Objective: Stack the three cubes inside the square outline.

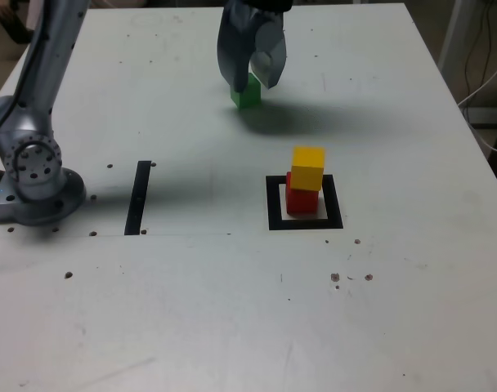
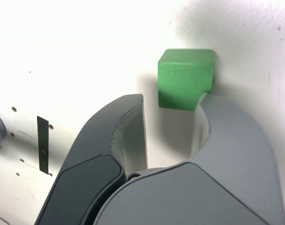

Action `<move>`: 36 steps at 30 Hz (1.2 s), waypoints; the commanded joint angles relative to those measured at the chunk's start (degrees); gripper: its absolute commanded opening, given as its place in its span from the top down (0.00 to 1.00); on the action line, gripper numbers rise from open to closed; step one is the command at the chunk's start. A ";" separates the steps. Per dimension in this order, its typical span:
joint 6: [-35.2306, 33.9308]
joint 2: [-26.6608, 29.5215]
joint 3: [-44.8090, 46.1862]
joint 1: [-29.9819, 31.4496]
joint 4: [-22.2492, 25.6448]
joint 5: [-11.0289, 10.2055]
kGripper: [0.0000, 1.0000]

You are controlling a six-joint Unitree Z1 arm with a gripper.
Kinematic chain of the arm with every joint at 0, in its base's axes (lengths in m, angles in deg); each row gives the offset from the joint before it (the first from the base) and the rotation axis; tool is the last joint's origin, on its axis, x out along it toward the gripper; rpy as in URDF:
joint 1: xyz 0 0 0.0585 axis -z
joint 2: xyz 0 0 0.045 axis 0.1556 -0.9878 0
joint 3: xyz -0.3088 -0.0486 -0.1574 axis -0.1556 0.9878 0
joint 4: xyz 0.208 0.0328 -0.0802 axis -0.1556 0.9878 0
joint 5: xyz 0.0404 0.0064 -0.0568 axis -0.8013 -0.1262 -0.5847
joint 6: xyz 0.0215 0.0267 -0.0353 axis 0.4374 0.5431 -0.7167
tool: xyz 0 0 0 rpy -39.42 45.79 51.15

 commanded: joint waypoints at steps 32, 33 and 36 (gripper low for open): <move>3.95 -1.99 3.34 -2.69 -3.55 0.05 0.01; 4.14 -2.23 3.32 -2.79 -3.56 0.18 0.01; 4.66 -2.95 3.24 -3.14 -3.63 0.51 0.01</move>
